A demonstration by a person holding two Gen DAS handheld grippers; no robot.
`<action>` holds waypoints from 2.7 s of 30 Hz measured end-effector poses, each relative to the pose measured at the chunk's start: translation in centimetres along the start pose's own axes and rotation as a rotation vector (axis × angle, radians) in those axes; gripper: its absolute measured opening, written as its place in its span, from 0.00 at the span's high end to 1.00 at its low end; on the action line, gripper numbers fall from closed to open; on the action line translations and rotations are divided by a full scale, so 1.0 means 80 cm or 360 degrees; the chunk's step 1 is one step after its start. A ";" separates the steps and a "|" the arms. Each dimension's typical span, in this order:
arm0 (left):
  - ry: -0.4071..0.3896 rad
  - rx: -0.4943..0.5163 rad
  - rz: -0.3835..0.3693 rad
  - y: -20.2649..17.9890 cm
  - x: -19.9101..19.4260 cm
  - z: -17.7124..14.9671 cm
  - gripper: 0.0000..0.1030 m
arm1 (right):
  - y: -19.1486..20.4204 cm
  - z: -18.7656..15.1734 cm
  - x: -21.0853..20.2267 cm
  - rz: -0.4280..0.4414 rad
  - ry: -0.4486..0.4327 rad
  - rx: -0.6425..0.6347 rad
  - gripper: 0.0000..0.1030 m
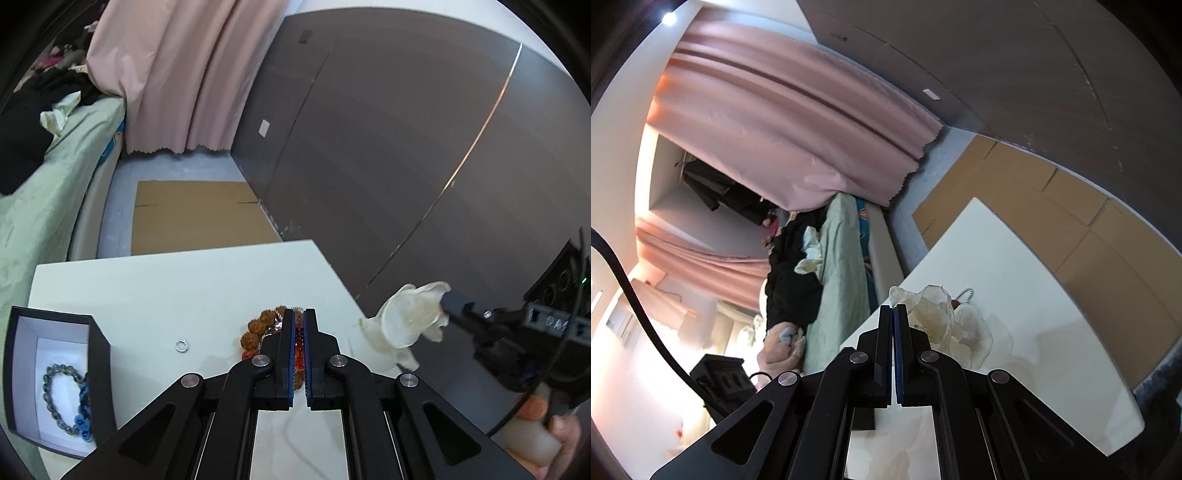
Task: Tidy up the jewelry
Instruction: 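Drop the pouch into the black box with the right gripper while the left carries the red string, then release the red string into the black box with the left gripper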
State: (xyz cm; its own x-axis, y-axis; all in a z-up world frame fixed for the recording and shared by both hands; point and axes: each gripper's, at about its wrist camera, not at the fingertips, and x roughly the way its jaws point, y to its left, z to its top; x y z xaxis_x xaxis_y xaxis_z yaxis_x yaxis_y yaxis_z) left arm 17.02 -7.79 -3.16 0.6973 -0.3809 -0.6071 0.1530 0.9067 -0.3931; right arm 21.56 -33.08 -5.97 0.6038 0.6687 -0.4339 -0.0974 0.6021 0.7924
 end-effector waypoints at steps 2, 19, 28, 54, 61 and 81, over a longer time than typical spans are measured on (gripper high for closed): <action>-0.0029 -0.0012 0.0000 0.003 -0.010 0.004 0.97 | 0.005 -0.002 0.002 0.0022 0.0002 -0.0020 0.98; -0.0232 -0.0092 0.0008 0.048 -0.092 0.024 0.97 | 0.062 -0.031 0.051 0.0201 0.0052 -0.0142 0.98; -0.0306 -0.0161 0.0097 0.087 -0.130 0.024 0.97 | 0.092 -0.058 0.092 0.0319 0.0131 -0.0181 0.98; -0.0322 -0.0329 0.0228 0.186 -0.184 0.010 0.97 | 0.137 -0.159 0.242 0.0274 0.0532 -0.0157 0.31; -0.0255 -0.0304 0.0190 0.178 -0.171 0.005 0.97 | 0.127 -0.135 0.215 0.0228 0.0426 -0.0138 0.31; -0.0140 -0.0473 0.0159 0.166 -0.134 0.006 0.31 | 0.099 -0.078 0.126 0.0158 0.0220 -0.0174 0.31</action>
State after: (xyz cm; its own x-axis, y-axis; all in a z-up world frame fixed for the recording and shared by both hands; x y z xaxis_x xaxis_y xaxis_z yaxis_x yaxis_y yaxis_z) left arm 11.93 8.44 -1.55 0.7583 -0.2640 -0.5960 -0.1212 0.8413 -0.5269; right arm 21.92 -18.83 -6.76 0.4734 0.7762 -0.4165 -0.2408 0.5688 0.7864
